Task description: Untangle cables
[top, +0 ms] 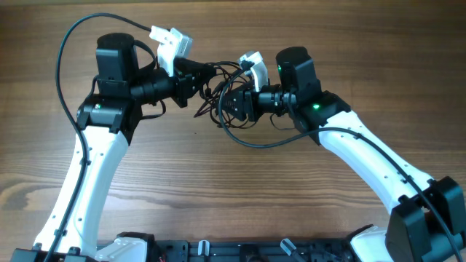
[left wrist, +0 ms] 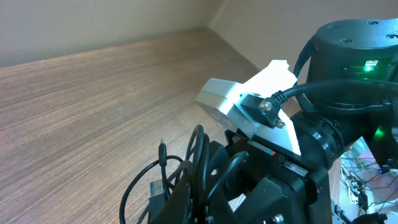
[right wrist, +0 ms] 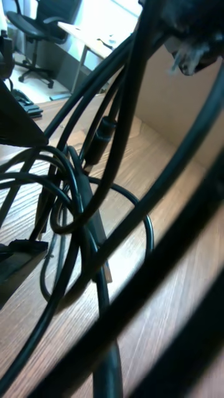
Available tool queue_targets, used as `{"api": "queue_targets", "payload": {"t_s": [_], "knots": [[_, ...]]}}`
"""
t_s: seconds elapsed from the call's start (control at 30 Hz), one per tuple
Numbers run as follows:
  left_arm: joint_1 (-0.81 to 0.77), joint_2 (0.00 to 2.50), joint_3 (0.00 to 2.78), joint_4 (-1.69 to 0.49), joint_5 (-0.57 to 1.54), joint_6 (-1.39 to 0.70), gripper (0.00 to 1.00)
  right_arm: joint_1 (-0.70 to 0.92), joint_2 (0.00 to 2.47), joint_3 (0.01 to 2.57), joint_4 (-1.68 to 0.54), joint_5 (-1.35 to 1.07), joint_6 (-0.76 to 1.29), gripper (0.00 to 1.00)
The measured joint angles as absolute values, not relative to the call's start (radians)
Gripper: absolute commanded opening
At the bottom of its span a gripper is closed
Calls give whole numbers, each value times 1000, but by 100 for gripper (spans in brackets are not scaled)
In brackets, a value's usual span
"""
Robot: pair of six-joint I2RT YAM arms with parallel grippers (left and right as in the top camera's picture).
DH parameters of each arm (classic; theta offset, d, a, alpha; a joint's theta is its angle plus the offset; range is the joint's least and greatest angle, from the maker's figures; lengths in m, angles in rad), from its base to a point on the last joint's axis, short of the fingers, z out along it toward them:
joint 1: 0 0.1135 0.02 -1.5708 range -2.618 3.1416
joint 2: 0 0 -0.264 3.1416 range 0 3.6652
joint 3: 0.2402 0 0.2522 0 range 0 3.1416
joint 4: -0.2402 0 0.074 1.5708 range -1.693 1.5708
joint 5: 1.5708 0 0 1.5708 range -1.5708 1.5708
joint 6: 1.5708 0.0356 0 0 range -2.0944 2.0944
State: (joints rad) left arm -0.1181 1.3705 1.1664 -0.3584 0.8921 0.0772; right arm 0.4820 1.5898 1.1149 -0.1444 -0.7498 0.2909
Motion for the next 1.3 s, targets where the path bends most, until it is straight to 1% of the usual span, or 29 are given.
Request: {"api": "queue_targets", "payload": {"t_s": [0.23,0.57,0.67,0.7,0.73,0.77,0.8,0.83,1.03,1.2,1.3], "knots": [[-118,1370,1166,-358,892,77,4,482,1592,1115,-176,-739,286,48],[-118,1370,1166,-351,892,77,4,482,1600,1115,-179,-735,283,50],[-118,1370,1166,-351,892,77,4,482,1600,1115,-179,-735,283,49],[-118,1370,1166,-351,892,77,4,482,1600,1115,-179,-735,283,46],[-118,1370,1166,-351,893,77,4,482,1600,1115,-179,-735,283,41],[-118,1370,1166,-351,896,77,4,482,1600,1115,-179,-735,284,27],[-118,1370,1166,-351,899,77,4,482,1600,1115,-178,-735,285,17],[-118,1370,1166,-351,900,77,4,482,1600,1115,-178,-735,283,5],[-118,1370,1166,-350,903,77,4,482,1600,1115,-178,-727,307,5],[-118,1370,1166,-350,903,77,4,482,1600,1115,-188,-662,353,5],[-118,1370,1166,-351,903,77,4,484,1600,1115,-234,-590,379,5]]}}
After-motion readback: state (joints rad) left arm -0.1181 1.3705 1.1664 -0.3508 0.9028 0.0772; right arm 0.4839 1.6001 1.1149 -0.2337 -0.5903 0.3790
